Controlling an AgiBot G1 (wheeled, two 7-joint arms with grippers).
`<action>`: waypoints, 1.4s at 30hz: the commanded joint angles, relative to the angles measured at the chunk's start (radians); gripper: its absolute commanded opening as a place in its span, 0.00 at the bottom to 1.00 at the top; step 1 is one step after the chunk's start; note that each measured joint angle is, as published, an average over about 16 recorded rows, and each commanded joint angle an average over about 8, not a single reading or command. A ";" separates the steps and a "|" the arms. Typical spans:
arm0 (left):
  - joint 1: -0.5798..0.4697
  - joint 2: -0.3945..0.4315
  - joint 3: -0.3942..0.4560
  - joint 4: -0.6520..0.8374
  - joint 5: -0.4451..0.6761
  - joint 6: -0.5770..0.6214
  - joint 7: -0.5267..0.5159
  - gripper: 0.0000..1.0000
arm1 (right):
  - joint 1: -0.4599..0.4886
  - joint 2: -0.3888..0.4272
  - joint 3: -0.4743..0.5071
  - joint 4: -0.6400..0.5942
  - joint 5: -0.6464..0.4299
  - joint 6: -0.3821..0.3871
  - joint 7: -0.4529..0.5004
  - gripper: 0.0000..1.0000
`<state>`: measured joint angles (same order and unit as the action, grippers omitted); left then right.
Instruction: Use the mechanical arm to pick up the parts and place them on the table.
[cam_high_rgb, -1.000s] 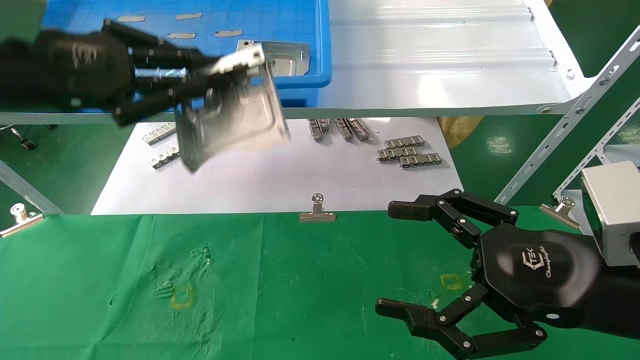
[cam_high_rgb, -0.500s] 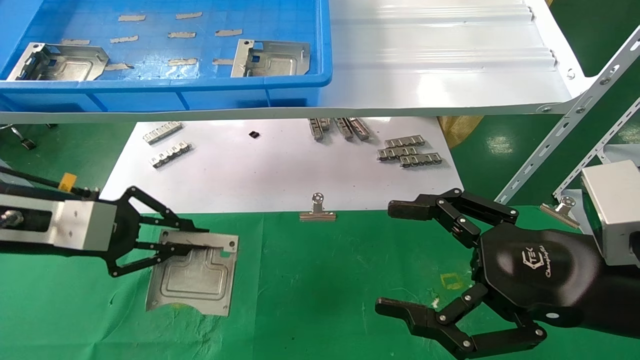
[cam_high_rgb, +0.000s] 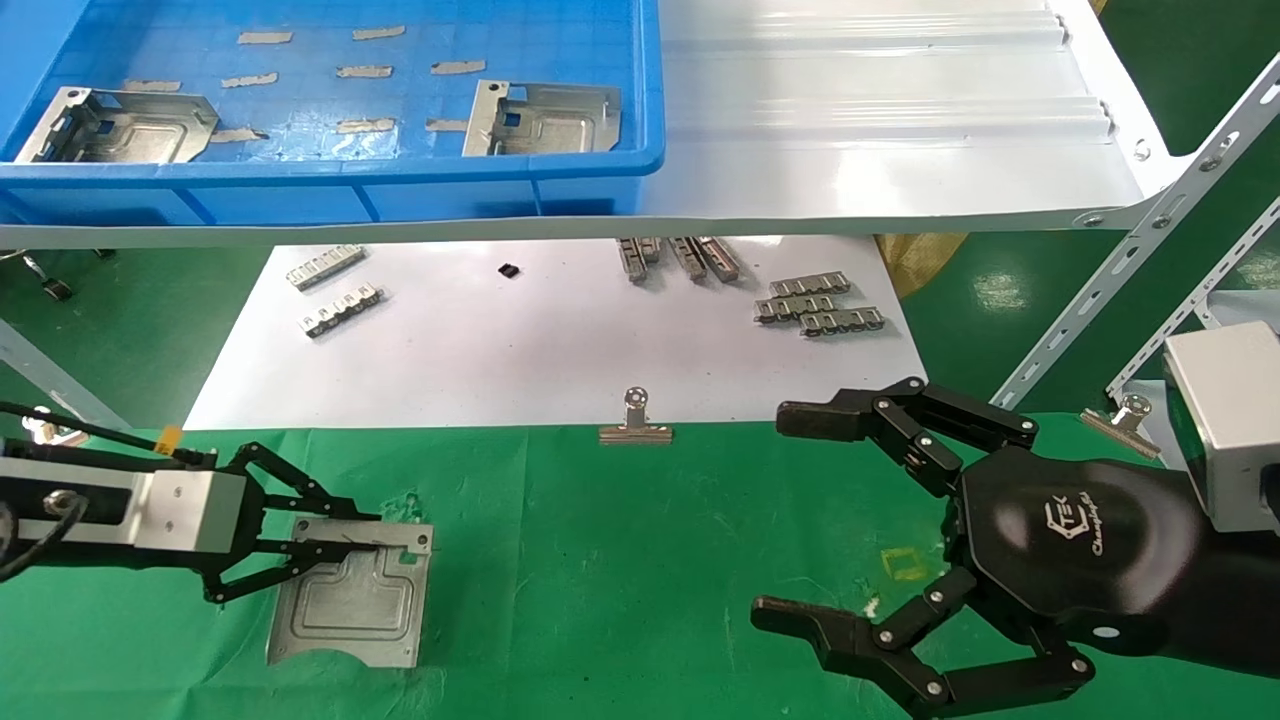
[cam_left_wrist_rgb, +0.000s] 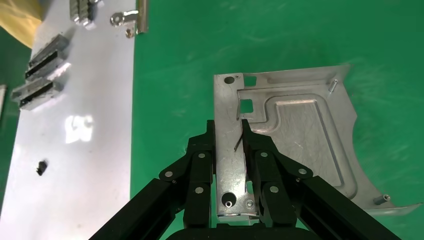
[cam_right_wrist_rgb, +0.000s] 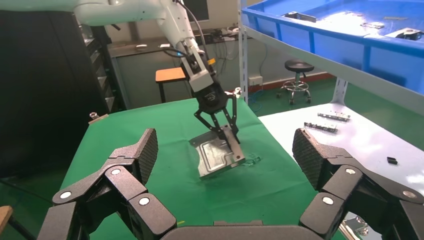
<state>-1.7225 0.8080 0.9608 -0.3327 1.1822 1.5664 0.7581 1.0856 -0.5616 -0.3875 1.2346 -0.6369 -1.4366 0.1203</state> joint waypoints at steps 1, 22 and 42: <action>0.003 0.010 0.006 0.036 0.002 -0.004 0.026 0.75 | 0.000 0.000 0.000 0.000 0.000 0.000 0.000 1.00; -0.043 0.056 -0.021 0.261 -0.068 0.020 -0.099 1.00 | 0.000 0.000 0.000 0.000 0.000 0.000 0.000 1.00; 0.044 0.024 -0.109 0.122 -0.128 0.011 -0.215 1.00 | 0.000 0.000 0.000 0.000 0.000 0.000 0.000 1.00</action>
<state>-1.6778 0.8314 0.8517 -0.2116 1.0543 1.5778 0.5428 1.0855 -0.5615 -0.3874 1.2342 -0.6367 -1.4364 0.1202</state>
